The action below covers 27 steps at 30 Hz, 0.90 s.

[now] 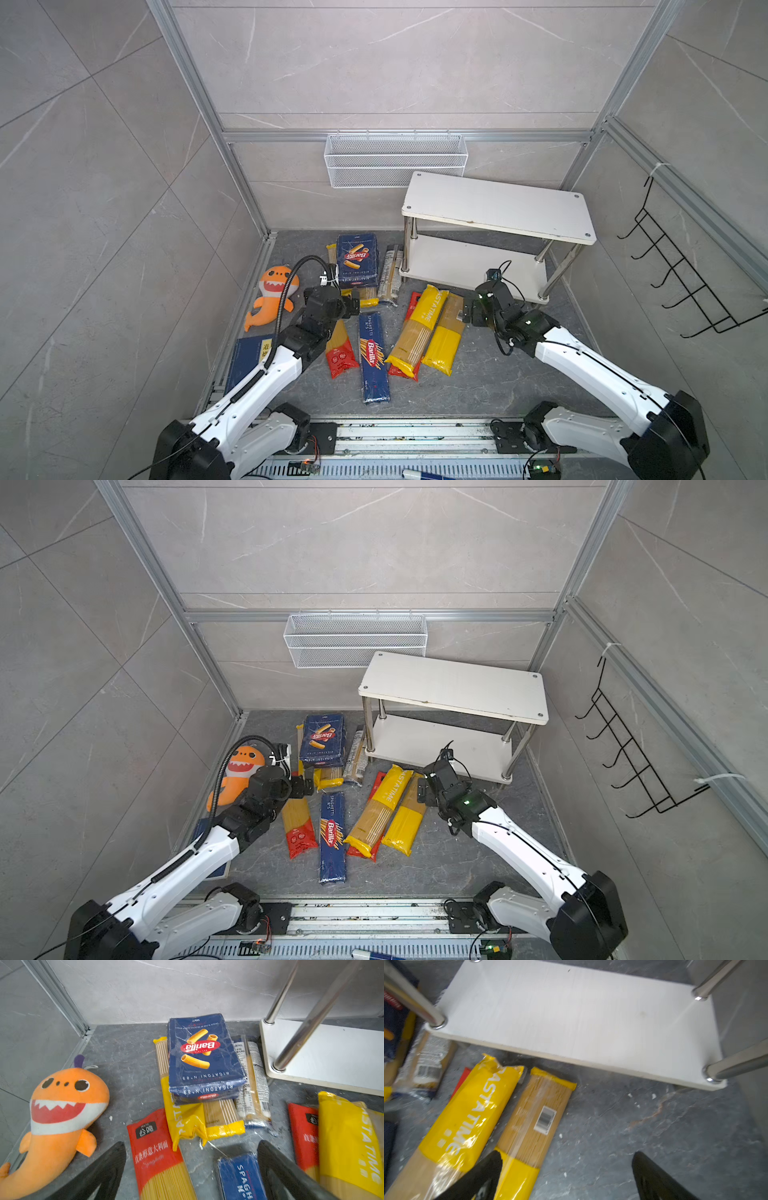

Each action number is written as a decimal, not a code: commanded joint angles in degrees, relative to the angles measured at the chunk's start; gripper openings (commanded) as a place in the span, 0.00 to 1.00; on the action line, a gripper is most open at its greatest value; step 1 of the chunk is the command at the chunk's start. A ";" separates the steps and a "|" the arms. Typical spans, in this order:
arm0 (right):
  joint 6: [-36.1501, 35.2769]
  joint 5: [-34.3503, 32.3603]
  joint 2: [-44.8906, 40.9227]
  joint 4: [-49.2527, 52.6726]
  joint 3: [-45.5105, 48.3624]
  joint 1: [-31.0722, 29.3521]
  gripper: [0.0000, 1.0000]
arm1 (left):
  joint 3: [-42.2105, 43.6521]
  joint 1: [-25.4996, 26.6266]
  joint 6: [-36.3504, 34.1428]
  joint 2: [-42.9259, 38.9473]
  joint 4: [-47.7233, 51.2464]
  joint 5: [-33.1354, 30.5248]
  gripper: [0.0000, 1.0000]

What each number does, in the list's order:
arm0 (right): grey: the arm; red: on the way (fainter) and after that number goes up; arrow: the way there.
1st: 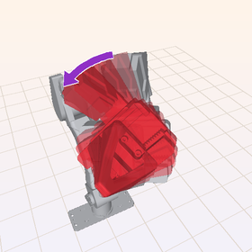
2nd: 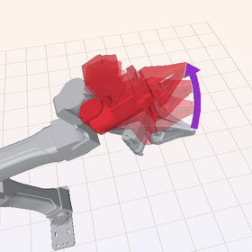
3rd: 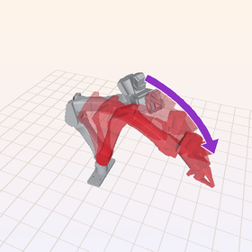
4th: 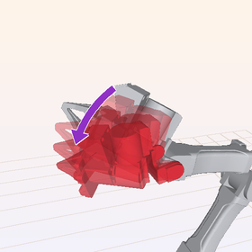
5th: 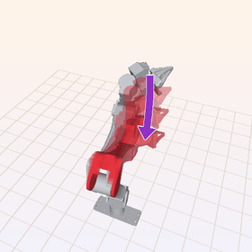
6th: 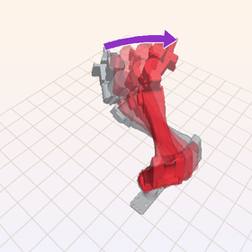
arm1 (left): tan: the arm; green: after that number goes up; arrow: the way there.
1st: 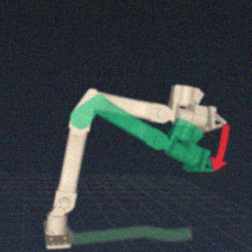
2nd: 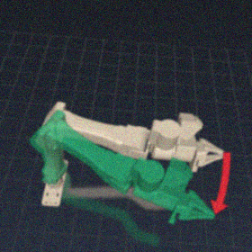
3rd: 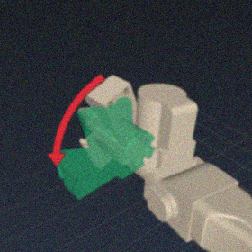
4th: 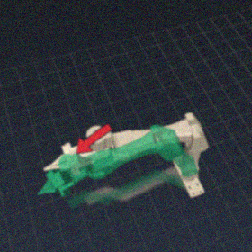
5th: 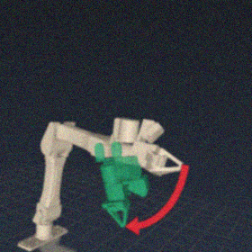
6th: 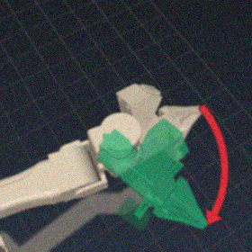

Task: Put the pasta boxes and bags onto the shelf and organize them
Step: 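Move the right gripper down onto the yellow spaghetti bag while the left arm shifts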

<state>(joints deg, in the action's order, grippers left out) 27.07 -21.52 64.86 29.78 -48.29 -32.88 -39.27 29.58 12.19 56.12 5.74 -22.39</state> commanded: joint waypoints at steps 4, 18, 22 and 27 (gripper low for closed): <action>10.46 11.85 1.19 1.56 2.54 -7.40 0.98 | 0.74 4.12 6.77 -7.46 13.17 1.30 1.00; 19.05 11.85 18.18 -11.05 -0.11 -20.32 0.99 | 3.14 5.29 11.09 -15.02 18.10 -0.34 1.00; 19.21 12.08 22.51 -11.86 -2.31 -20.46 0.99 | 3.06 5.36 11.79 -13.59 18.42 -0.10 1.00; 20.15 11.59 28.24 -11.66 -5.74 -20.83 0.99 | 3.91 5.35 12.47 -13.35 17.98 0.41 1.00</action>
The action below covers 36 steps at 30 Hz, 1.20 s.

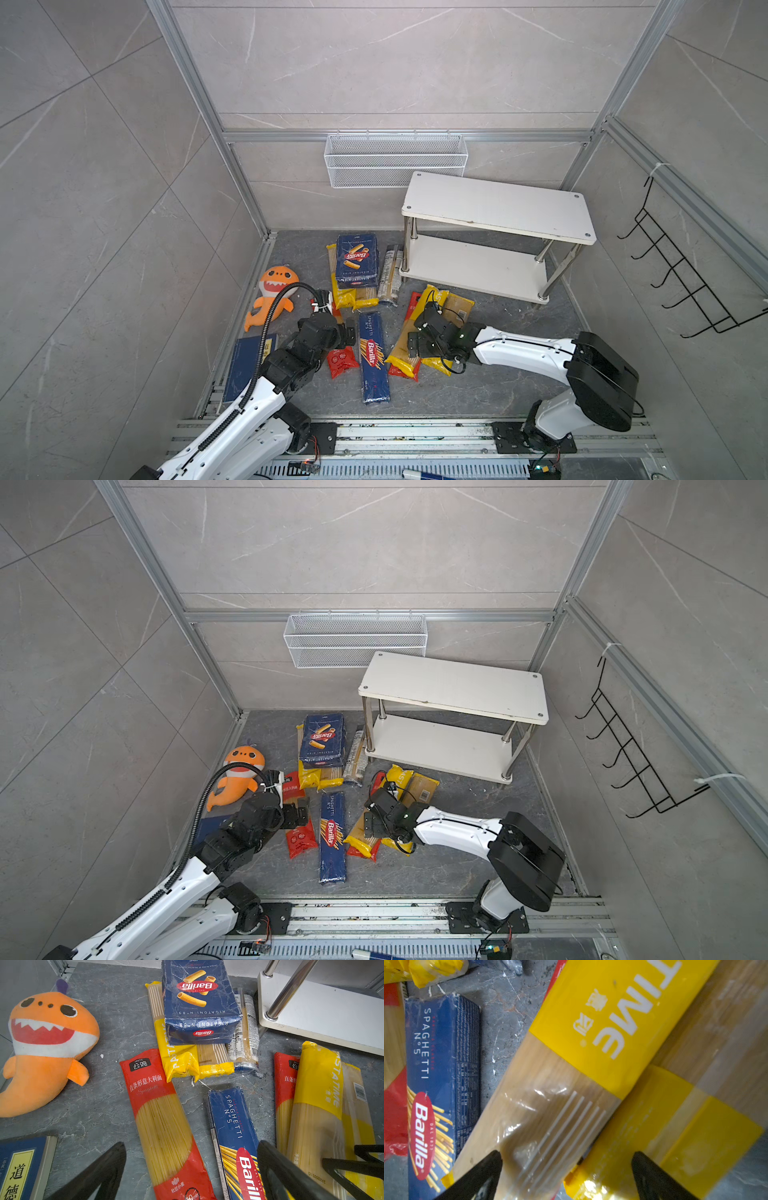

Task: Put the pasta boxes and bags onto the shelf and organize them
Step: 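Move the right gripper down onto the yellow spaghetti bag while the left arm shifts, then close the right gripper on the yellow spaghetti bag and lift it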

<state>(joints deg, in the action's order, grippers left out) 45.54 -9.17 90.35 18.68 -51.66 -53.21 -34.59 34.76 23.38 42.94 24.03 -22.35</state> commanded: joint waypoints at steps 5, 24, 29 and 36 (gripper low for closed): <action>2.21 -2.15 7.17 1.30 -5.98 -1.61 0.99 | 0.03 0.21 1.72 -1.45 0.75 0.51 1.00; 6.05 -6.63 10.56 5.02 -7.16 -4.18 0.30 | 0.04 0.17 2.19 -1.46 1.13 2.26 1.00; 5.39 -5.41 5.61 3.28 -2.75 -4.15 0.12 | -1.14 0.22 2.11 -0.79 1.91 2.57 1.00; 4.12 0.42 -0.22 1.72 0.27 -3.83 0.00 | -3.85 0.20 1.94 1.74 3.77 3.51 1.00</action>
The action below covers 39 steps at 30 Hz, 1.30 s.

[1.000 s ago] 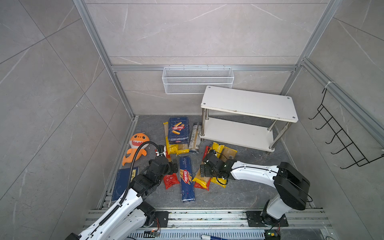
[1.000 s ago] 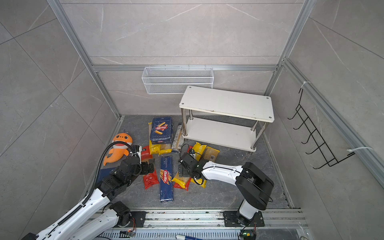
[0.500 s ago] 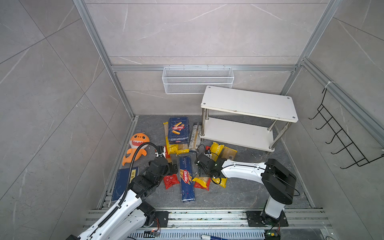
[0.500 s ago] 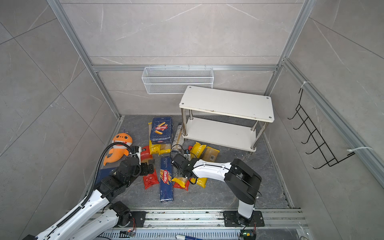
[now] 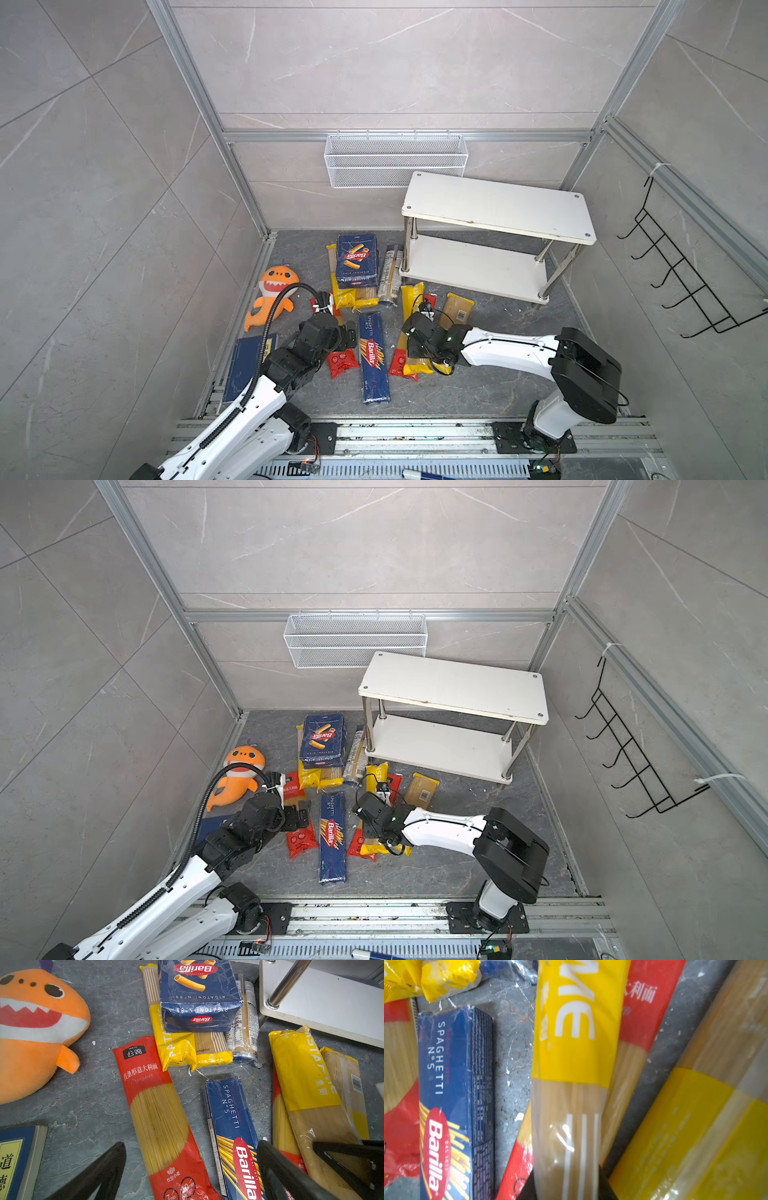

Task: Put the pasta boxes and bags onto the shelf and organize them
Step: 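Close the right gripper on the yellow spaghetti bag and lift it, then carry the yellow bag with the right gripper up to the shelf top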

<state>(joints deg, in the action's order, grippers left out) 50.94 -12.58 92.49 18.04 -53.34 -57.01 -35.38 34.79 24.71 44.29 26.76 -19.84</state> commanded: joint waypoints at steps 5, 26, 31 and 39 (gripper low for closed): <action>-1.46 9.93 -7.89 0.80 3.13 0.04 0.00 | -3.85 0.24 0.99 -0.24 2.50 1.57 1.00; -4.49 18.65 -21.65 6.19 -10.42 0.04 0.00 | -7.04 0.21 1.06 -4.48 6.95 -0.55 1.00; -9.15 16.48 -20.63 13.98 -22.86 0.06 0.00 | -8.85 0.15 0.34 -4.04 8.12 -0.91 1.00; -17.03 8.83 -16.91 25.21 -43.81 0.91 0.00 | -11.96 0.16 -0.49 -2.04 7.79 -0.74 1.00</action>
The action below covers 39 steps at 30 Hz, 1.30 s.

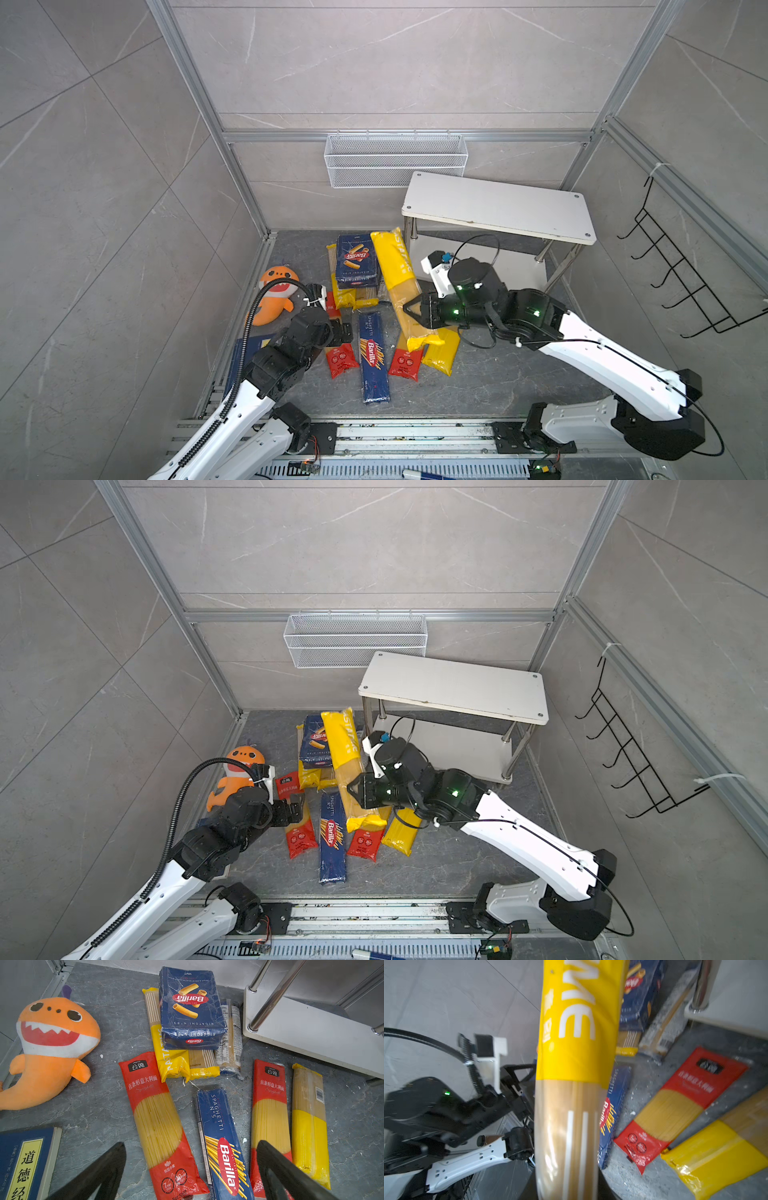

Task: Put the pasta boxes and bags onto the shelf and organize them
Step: 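Carry the yellow bag with the right gripper up to the shelf top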

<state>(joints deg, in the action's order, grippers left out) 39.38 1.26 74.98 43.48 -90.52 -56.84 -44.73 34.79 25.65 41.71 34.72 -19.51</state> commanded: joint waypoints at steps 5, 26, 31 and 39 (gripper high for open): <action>-7.41 -7.15 3.86 2.79 -15.41 5.09 0.00 | -4.16 0.16 -1.76 3.11 -1.83 0.66 1.00; -3.72 -5.25 19.87 6.07 -37.81 29.95 0.00 | -7.38 0.19 -3.79 12.66 -9.37 5.42 1.00; -1.45 -1.27 23.02 5.82 -38.59 32.14 0.00 | -7.90 0.17 -4.43 14.54 -10.37 5.54 1.00; 1.03 4.11 27.81 3.60 -40.45 32.10 0.00 | -8.21 0.16 -3.86 15.55 -11.50 8.81 1.00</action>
<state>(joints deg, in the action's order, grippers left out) 39.62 2.48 102.67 55.46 -126.69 -24.36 -50.78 34.79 22.52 57.69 25.78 -12.97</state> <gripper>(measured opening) 0.262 0.999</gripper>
